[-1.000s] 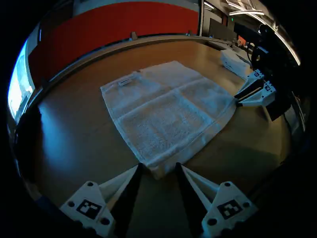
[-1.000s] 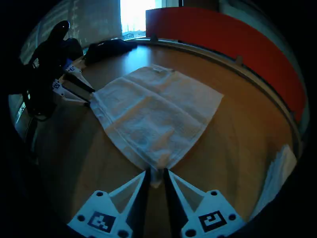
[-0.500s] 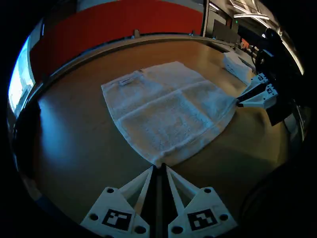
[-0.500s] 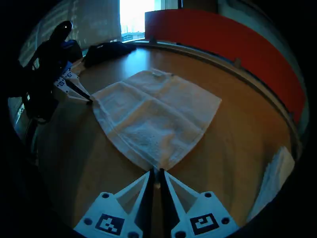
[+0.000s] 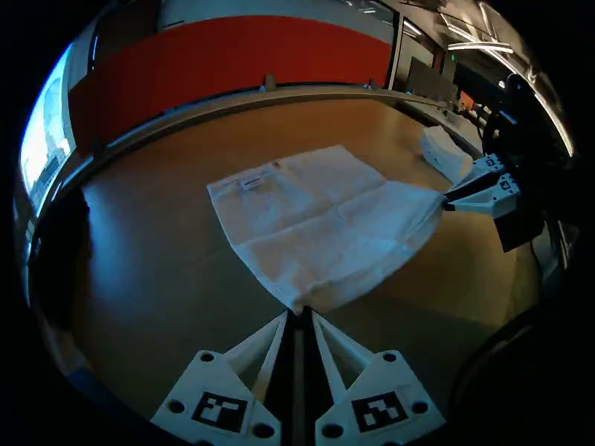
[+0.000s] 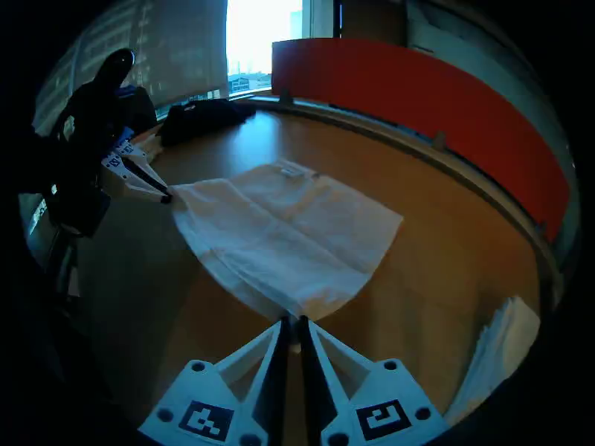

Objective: Fold towel

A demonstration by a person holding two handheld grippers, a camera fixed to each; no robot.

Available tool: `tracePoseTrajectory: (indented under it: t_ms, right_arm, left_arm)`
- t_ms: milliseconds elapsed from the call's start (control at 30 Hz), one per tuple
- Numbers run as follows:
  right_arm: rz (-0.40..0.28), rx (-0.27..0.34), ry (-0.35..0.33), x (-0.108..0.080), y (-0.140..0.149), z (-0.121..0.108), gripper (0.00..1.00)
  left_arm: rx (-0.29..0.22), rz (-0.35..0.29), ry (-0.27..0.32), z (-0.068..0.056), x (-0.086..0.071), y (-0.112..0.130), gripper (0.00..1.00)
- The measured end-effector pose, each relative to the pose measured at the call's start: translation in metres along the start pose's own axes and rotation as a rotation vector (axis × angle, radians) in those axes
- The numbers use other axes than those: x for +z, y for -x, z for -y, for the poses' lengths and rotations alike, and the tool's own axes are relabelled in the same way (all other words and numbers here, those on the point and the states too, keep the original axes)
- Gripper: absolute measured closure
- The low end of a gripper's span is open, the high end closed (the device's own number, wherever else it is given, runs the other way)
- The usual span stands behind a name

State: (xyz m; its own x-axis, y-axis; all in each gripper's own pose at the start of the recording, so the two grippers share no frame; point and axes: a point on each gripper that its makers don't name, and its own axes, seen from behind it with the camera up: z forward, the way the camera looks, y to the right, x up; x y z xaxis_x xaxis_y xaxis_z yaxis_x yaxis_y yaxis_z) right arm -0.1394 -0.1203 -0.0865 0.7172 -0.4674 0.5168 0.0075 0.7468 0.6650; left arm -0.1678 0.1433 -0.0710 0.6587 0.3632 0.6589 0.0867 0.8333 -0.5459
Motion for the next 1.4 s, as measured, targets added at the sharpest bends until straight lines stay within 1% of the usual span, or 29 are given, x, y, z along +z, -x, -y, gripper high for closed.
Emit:
tracePoseTrajectory:
  t_ms: [300, 600, 1000, 1400]
  right_arm:
    - [-0.058, 0.001, 0.019, -0.025, -0.031, -0.003, 0.9]
    - [-0.089, -0.005, 0.022, -0.047, -0.049, -0.003, 0.9]
    - [-0.112, -0.015, 0.021, -0.069, -0.063, 0.003, 0.9]
    - [-0.117, -0.023, 0.026, -0.086, -0.068, 0.005, 0.9]
  left_arm:
    - [-0.027, -0.017, 0.018, -0.006, -0.025, -0.015, 0.93]
    - [-0.053, -0.043, 0.02, -0.007, -0.045, -0.029, 0.93]
    - [-0.046, -0.058, 0.021, -0.006, -0.058, -0.04, 0.93]
    - [-0.055, -0.075, 0.03, -0.012, -0.071, -0.051, 0.93]
